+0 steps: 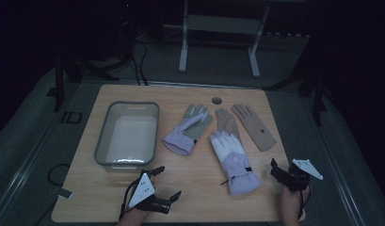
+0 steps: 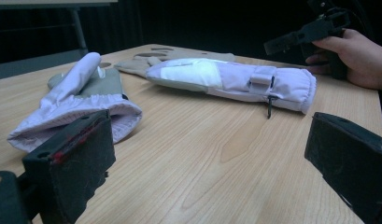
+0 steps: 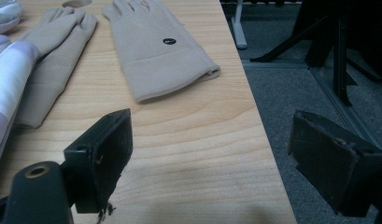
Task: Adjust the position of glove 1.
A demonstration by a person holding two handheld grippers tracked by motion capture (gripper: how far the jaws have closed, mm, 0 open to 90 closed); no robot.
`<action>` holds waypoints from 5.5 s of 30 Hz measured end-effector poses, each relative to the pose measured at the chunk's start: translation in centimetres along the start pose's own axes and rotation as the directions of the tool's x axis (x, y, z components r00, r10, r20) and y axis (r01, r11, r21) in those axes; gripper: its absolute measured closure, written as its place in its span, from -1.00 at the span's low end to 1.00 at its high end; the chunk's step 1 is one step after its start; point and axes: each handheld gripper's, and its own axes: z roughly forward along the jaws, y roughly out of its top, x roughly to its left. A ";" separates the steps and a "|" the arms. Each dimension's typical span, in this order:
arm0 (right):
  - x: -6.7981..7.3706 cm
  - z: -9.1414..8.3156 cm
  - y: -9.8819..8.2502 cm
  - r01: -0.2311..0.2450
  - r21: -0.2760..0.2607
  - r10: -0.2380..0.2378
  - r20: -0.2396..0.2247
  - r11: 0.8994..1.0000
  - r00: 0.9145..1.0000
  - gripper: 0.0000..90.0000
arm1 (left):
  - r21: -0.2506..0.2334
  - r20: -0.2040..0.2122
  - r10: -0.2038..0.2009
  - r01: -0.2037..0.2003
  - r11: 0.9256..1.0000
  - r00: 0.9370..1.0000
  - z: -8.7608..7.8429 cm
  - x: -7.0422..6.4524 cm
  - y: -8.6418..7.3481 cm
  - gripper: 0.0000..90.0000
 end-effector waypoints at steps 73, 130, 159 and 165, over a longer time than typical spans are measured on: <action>22.8 3.5 19.1 0.335 -0.043 -0.305 -0.536 0.941 0.787 -0.66 | -0.009 0.003 0.006 -0.006 1.000 1.000 0.0 -0.1 0.0 -0.96; 30.9 14.8 9.9 0.327 0.380 -0.154 -0.418 0.865 0.895 0.73 | -0.002 0.024 0.000 0.000 1.000 1.000 0.0 -0.1 0.0 -0.96; 28.1 11.3 13.7 0.638 0.099 -0.407 -0.693 0.764 0.595 0.75 | -0.002 0.024 -0.002 0.002 1.000 1.000 0.0 -0.1 0.0 -0.96; 28.2 13.5 10.8 0.661 0.166 -0.396 -0.685 0.732 0.611 0.55 | -0.003 0.033 0.001 -0.001 1.000 0.999 0.0 -0.1 0.0 -0.96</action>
